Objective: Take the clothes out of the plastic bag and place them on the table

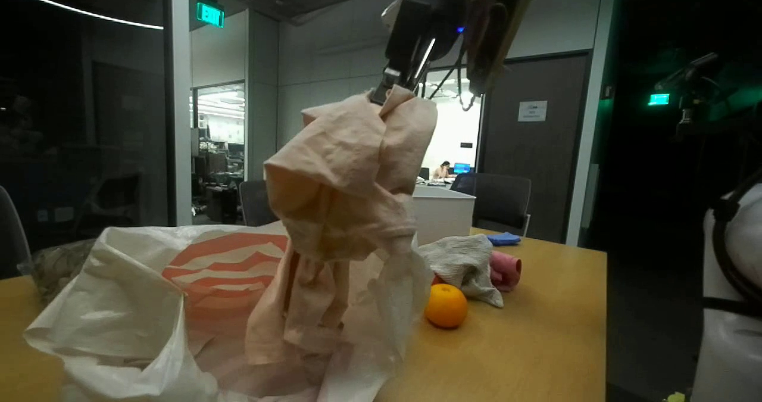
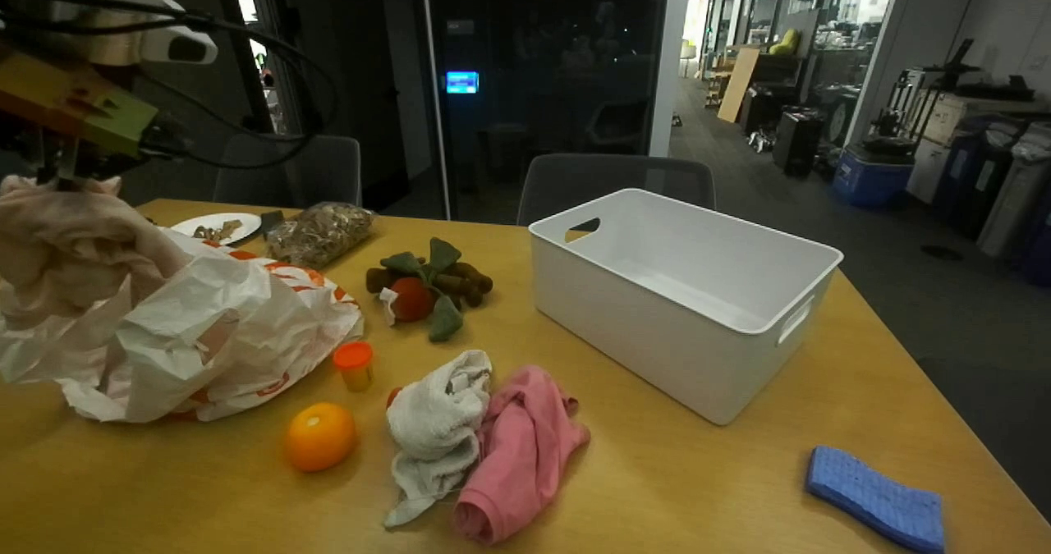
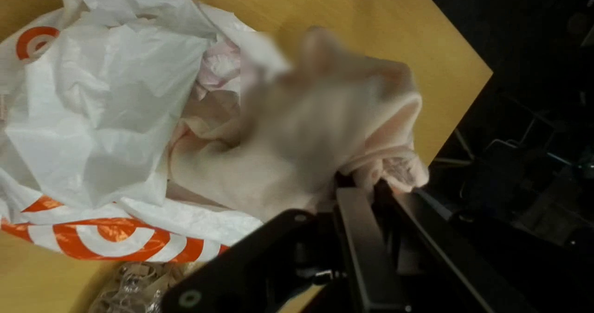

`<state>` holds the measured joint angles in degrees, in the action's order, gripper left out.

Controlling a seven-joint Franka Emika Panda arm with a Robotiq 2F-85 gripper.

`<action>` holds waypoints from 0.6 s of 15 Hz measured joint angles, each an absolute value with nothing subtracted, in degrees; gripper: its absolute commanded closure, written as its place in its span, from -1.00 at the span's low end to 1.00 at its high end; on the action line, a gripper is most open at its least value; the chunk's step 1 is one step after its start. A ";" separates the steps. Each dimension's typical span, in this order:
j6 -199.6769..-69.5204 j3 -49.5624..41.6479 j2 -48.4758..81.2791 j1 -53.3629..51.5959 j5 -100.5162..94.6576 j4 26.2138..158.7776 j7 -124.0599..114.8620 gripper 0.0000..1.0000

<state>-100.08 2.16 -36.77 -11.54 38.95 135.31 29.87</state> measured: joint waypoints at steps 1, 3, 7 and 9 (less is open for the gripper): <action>-100.76 1.73 -39.94 -11.43 39.53 137.04 29.73 0.94; -101.99 1.21 -46.33 -11.42 41.06 140.79 29.60 0.94; -103.25 -0.02 -59.43 -11.40 44.23 148.06 29.61 0.93; -104.39 -0.31 -65.77 -11.02 44.56 151.42 28.85 0.92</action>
<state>-104.39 -0.31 -65.77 -11.02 44.56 151.42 28.85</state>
